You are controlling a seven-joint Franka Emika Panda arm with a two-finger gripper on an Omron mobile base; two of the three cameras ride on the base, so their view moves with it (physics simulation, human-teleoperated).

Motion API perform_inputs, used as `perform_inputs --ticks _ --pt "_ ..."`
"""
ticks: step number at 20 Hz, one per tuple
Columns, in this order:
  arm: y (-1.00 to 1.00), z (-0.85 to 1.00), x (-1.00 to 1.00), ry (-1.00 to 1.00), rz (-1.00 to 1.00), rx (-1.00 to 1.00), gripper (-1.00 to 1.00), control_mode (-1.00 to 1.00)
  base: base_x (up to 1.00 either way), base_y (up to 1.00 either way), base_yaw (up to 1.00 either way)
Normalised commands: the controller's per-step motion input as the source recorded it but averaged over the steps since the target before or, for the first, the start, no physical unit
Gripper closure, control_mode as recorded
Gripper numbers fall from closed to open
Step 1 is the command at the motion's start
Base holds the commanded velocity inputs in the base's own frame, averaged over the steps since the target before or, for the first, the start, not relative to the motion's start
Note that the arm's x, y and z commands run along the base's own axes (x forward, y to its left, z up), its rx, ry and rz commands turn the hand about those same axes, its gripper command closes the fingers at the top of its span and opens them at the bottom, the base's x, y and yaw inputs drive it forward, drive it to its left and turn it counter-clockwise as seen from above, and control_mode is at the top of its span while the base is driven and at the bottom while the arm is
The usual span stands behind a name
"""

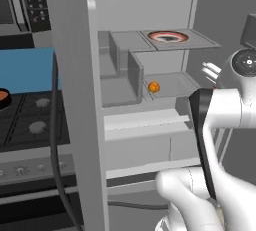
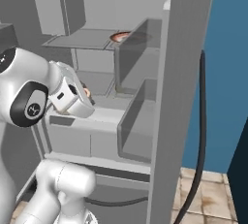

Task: Retrieve the steak from the fridge and place it on the saucepan with marinade on the stove.

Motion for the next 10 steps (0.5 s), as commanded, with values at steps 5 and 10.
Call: perform_inputs --ticks 5,10 --pt "0.00 0.00 0.00 0.00 0.00 0.00 1.00 1.00 -0.53 0.01 0.02" --pt "0.00 0.00 0.00 0.00 0.00 0.00 1.00 1.00 -0.47 0.16 0.03"
